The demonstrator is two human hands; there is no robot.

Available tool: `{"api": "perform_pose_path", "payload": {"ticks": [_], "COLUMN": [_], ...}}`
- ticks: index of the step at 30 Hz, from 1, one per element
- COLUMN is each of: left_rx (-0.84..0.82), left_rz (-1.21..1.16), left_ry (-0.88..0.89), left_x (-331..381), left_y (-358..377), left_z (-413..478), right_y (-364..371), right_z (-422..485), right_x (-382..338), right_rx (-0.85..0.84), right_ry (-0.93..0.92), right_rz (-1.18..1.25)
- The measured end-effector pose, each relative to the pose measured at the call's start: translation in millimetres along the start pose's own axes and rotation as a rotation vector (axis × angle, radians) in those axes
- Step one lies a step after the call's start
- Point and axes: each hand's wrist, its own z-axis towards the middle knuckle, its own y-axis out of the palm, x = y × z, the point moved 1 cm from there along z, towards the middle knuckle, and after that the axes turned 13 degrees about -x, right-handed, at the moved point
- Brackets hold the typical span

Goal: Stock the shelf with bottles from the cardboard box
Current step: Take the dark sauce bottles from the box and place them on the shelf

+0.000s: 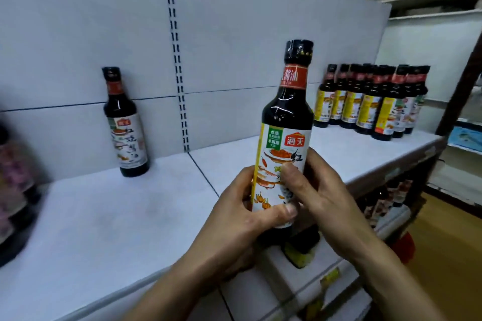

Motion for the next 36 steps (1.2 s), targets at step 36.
{"api": "perform_pose_path", "payload": {"ticks": [36], "left_rx": [0.582], "left_rz": [0.308], "left_ry": [-0.264], "left_x": [-45.8], "left_y": [-169.8], "left_z": [35.1], "right_y": [69.4], "right_z": [226.0], "right_x": [97.5], "right_rx": [-0.561], "right_ry": [0.015], "right_rz": [-0.117]}}
